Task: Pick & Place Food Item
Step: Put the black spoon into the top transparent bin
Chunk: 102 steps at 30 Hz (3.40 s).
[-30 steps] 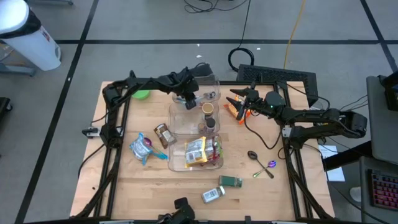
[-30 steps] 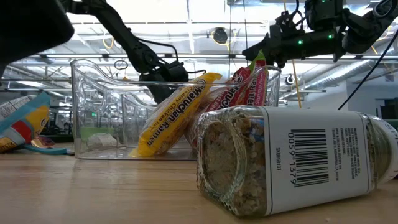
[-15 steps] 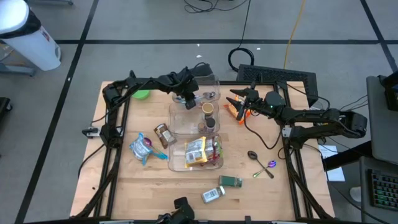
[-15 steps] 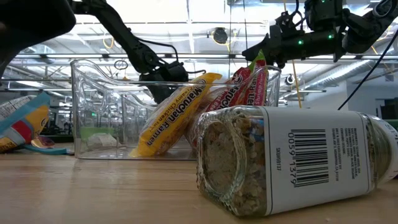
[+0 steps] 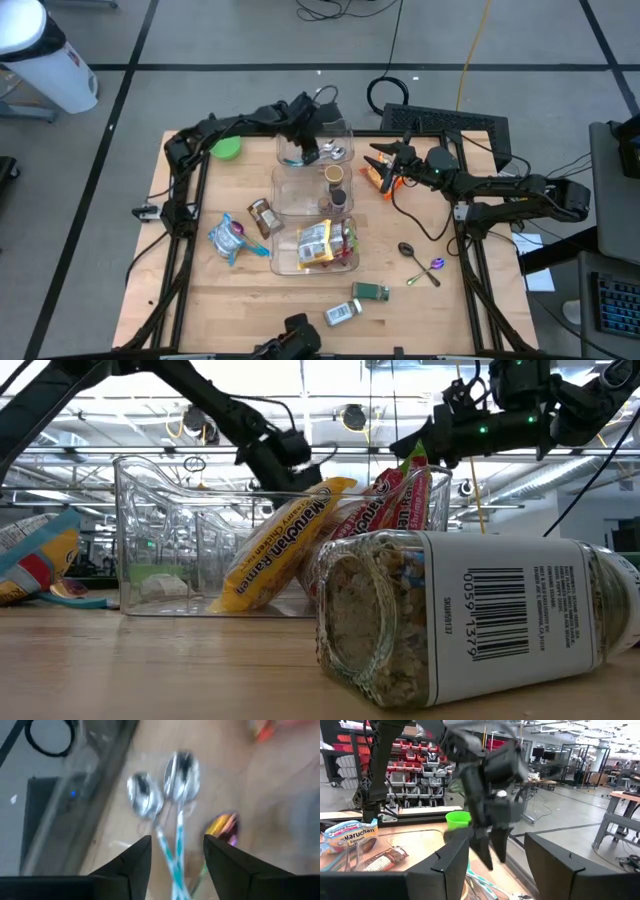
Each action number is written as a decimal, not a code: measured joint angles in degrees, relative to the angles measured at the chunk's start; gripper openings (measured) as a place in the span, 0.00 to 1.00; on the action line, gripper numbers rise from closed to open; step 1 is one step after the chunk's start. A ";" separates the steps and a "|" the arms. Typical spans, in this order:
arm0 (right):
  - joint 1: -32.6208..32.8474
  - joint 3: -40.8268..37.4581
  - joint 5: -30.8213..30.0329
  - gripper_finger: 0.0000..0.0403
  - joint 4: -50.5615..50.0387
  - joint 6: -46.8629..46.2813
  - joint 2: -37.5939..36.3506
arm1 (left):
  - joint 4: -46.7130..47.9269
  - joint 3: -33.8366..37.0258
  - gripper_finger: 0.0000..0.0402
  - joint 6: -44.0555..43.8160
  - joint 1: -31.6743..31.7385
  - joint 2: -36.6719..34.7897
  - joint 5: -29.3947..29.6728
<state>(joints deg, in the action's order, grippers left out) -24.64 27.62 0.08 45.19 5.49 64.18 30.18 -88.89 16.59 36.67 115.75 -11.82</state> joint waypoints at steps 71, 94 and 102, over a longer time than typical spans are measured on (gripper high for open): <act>-0.01 0.00 -0.02 0.46 -0.88 0.11 0.00 | -51.21 36.95 0.38 -15.27 -25.03 -36.72 -4.98; -0.02 0.00 -0.02 0.46 -0.15 0.10 0.00 | -55.22 61.24 0.38 -11.91 -22.38 -66.21 6.30; 0.00 0.00 0.00 0.46 -0.42 0.09 -0.02 | -61.60 69.96 0.38 -17.29 -22.60 -67.39 6.30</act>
<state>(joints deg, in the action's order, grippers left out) -24.64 27.62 0.08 44.77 5.58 64.16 -31.41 -18.93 -0.70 14.06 48.36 -5.52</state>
